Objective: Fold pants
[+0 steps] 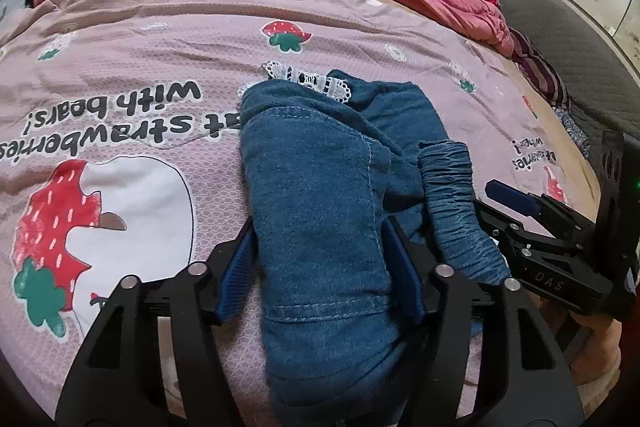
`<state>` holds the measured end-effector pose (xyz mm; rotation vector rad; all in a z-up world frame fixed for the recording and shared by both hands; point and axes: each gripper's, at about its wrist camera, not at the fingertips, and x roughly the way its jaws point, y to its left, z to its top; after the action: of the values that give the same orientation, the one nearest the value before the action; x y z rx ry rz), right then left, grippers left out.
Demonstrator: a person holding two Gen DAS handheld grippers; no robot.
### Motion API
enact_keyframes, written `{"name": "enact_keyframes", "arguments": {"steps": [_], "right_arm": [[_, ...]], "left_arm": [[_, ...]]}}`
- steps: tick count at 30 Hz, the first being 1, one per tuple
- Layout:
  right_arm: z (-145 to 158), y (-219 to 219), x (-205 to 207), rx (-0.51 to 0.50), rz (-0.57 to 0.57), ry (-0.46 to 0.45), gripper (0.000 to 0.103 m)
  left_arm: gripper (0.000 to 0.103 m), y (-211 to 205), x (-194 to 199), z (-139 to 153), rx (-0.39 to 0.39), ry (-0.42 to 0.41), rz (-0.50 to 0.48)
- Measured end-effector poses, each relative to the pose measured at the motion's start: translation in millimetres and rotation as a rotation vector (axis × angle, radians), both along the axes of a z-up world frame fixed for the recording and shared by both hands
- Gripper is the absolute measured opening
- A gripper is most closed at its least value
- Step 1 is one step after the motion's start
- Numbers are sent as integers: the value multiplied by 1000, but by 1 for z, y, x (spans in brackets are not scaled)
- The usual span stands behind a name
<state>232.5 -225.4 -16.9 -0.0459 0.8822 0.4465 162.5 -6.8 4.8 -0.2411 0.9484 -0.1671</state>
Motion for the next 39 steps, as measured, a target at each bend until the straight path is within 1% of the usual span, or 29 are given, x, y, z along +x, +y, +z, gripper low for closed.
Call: {"name": "enact_keyframes", "arguments": {"steps": [5, 6, 7, 12, 18, 19, 20, 21, 24, 30, 39], "right_arm": [[8, 2, -4, 2, -6, -20, 65], [10, 1, -5, 3, -11, -24, 71], [12, 0, -6, 6, -20, -32, 80], [23, -4, -12, 22, -37, -60, 80], [37, -5, -24, 34, -36, -99, 80], [40, -5, -26, 35, -36, -108, 87], [42, -5, -29, 36, -37, -115, 96], [45, -6, -31, 40, -42, -126, 98], [53, -7, -37, 60, -41, -144, 98], [66, -9, -48, 69, -43, -179, 98], [76, -14, -65, 97, -45, -224, 98]], "left_arm": [[66, 4, -7, 9, -13, -24, 10], [68, 6, -8, 11, -17, -29, 12], [72, 6, -9, 12, -19, -32, 13], [83, 15, -16, 22, -25, -58, 36], [92, 22, -28, 37, -29, -96, 46], [93, 24, -29, 38, -30, -100, 48], [93, 25, -32, 40, -32, -106, 50], [93, 26, -34, 42, -31, -112, 54], [93, 27, -39, 46, -31, -126, 57], [93, 26, -48, 54, -22, -149, 56], [93, 23, -63, 65, 9, -194, 55]]}}
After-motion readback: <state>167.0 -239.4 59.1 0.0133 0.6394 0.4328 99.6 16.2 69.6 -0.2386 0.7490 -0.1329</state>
